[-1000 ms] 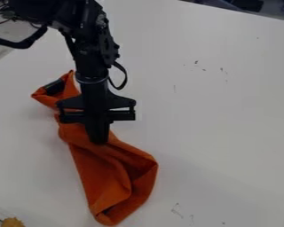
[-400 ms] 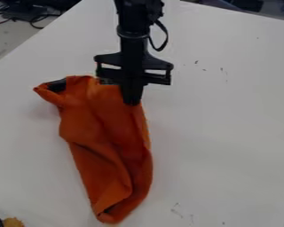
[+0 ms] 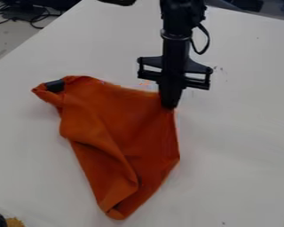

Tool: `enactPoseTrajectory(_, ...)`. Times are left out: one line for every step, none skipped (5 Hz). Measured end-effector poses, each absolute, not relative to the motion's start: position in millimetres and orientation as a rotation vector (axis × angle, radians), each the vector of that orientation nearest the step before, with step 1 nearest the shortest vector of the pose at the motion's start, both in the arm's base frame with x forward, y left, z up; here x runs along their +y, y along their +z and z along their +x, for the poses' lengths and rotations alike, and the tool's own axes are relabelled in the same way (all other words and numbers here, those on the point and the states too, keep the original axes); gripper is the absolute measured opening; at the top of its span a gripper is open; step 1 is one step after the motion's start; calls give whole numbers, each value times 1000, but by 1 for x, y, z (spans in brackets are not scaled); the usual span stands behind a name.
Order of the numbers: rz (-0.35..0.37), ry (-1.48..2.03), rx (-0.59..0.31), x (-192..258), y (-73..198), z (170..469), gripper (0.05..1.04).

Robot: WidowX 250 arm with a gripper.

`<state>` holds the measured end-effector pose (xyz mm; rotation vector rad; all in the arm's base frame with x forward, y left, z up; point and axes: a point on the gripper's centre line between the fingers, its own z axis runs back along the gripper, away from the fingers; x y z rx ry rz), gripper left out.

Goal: Unfold the cloth from bottom left to top right

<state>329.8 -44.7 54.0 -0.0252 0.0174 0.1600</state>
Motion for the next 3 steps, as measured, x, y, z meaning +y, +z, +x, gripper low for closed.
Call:
enactPoseTrajectory(-75,152,15,-62,47,331,52)
enactPoseTrajectory(-109,184,24,-74,35,321,52)
enactPoseTrajectory(-168,223,6,-84,25,316,72)
